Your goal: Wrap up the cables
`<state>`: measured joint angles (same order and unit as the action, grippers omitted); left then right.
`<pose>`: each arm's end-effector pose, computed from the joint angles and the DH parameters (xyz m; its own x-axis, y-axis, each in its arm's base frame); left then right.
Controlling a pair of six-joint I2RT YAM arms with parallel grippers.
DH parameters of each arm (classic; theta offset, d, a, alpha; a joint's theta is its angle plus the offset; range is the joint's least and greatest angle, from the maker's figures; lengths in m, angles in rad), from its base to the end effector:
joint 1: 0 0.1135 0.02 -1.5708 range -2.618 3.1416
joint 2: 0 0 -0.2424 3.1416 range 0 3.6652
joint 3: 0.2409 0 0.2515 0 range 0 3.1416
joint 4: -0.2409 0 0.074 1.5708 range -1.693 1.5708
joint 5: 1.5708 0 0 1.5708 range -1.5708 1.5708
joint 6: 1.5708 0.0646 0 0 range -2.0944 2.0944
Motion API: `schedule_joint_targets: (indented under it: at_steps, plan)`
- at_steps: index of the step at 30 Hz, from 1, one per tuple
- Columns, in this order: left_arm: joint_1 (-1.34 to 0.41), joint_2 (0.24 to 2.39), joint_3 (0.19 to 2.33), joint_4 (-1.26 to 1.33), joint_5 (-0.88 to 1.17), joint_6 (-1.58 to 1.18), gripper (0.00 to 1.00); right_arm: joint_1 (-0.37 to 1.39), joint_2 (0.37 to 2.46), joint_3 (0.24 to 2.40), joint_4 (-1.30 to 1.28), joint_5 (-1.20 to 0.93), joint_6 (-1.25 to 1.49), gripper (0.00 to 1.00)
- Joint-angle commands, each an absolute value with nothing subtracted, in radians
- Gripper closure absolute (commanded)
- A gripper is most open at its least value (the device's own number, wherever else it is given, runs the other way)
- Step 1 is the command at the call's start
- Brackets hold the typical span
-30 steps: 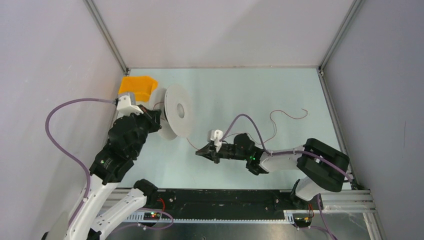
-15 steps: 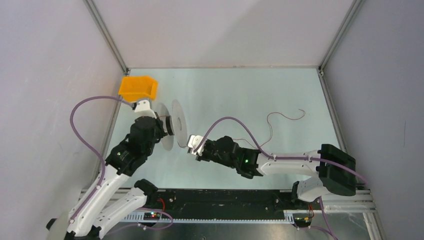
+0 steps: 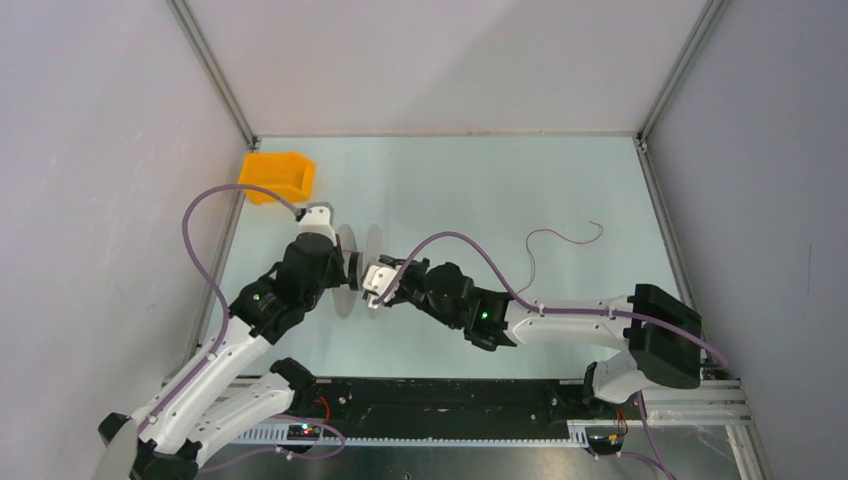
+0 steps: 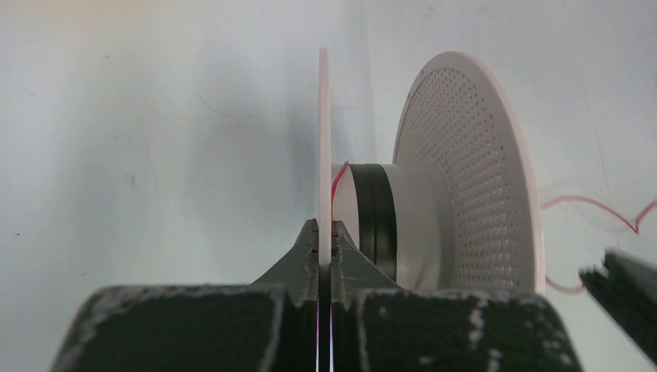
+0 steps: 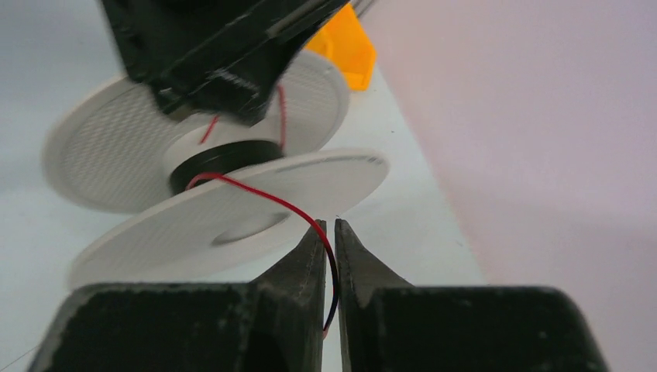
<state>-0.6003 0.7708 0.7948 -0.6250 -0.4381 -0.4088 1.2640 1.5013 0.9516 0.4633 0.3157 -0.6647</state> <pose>0.1790 -0.0893 0.2733 -0.5167 -0.0825 -0.8522 0.0190 0.9940 -0.1077 0.1332 0.3540 0.2672 0.4808 -0.4237 -0.7676 -0.6558 0.4073 -0.6356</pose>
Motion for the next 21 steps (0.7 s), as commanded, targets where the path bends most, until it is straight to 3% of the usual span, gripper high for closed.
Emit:
schedule_joint_targets:
  at_steps: [1, 13, 21]
  plan:
    - [-0.607, 0.751, 0.795, -0.591, -0.338, -0.352, 1.0, 1.227, 1.527, 1.019, 0.548, 0.342, -0.716, 0.88]
    - [-0.609, 0.691, 0.785, -0.595, -0.167, -0.216, 1.0, 1.106, 1.505, 1.07, 0.302, 0.201, -0.498, 0.86]
    - [-0.605, 0.651, 0.835, -0.613, -0.105, -0.24, 1.0, 0.969, 1.493, 0.993, 0.262, -0.157, -0.242, 0.84]
